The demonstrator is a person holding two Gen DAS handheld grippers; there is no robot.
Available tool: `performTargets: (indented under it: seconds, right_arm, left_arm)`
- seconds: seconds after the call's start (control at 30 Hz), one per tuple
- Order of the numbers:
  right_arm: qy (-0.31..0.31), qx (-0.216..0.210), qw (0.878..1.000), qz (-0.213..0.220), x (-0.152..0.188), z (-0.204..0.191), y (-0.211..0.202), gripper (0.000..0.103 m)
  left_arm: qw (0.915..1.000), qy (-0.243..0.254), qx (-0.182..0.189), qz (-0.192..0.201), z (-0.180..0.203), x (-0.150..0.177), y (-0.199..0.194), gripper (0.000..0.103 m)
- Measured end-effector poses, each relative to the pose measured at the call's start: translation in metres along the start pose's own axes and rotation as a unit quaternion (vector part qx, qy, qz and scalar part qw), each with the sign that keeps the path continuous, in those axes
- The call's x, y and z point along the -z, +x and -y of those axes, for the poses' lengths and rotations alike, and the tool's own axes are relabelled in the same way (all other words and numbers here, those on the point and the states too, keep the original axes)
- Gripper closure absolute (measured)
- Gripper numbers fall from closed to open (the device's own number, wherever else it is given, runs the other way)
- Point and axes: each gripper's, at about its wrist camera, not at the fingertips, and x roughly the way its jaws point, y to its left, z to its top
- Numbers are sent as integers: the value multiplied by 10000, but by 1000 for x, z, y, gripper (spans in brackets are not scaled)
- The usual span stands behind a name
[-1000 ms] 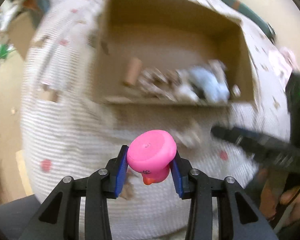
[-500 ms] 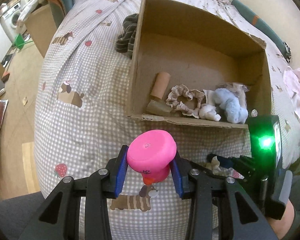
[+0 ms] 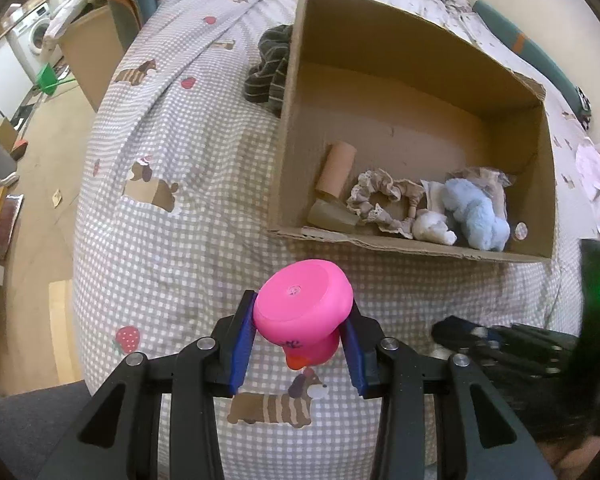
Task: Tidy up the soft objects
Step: 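Carry the pink duck over the box with the left gripper while the right gripper grasps the white tissue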
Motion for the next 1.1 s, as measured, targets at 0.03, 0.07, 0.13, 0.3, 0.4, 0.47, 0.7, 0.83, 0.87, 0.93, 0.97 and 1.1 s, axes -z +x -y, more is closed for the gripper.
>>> performTargets:
  seconds: [0.03, 0.07, 0.13, 0.3, 0.4, 0.47, 0.7, 0.83, 0.87, 0.93, 0.97, 1.1]
  right_arm:
    - [78, -184, 9997, 130, 1, 3, -9, 87]
    - [124, -337, 9991, 228, 3, 5, -17, 87]
    - [192, -608, 9972, 399, 6, 9, -30, 87]
    - [259, -818, 9944, 621, 16, 16, -54, 87]
    - [284, -859, 9933, 724, 14, 19, -67, 87]
    - [250, -884, 9923, 829, 14, 19, -76, 87]
    - [189, -909, 9877, 1260, -12, 19, -120, 87]
    - [80, -820, 9842, 1569, -31, 20, -143, 87]
    - [71, -806, 9830, 1647, -37, 21, -148, 87]
    - [41, -779, 9805, 1804, -48, 22, -157, 87]
    - [14, -743, 9791, 1891, -53, 23, -160, 87]
    - [40, -655, 9754, 2104, -69, 31, -162, 87]
  left_arm:
    - [10000, -19, 24, 8, 0, 0, -1, 67]
    - [10000, -18, 31, 19, 0, 0, -2, 67]
    - [10000, 14, 18, 64, 1, 0, -4, 67]
    - [9999, 93, -19, 133, 5, 1, -7, 67]
    - [9997, 171, -29, 190, 9, 4, -13, 67]
    - [9994, 288, 44, 202, 14, 6, -19, 67]
    - [9961, 630, 23, 624, 26, -11, -53, 67]
    - [9926, 799, -57, 914, 36, -37, -66, 67]
    - [9918, 837, -79, 959, 38, -43, -68, 67]
    - [9905, 885, -93, 1047, 41, -55, -70, 67]
    - [9903, 886, -80, 1071, 42, -61, -71, 67]
    - [9903, 822, 71, 1121, 45, -80, -64, 67]
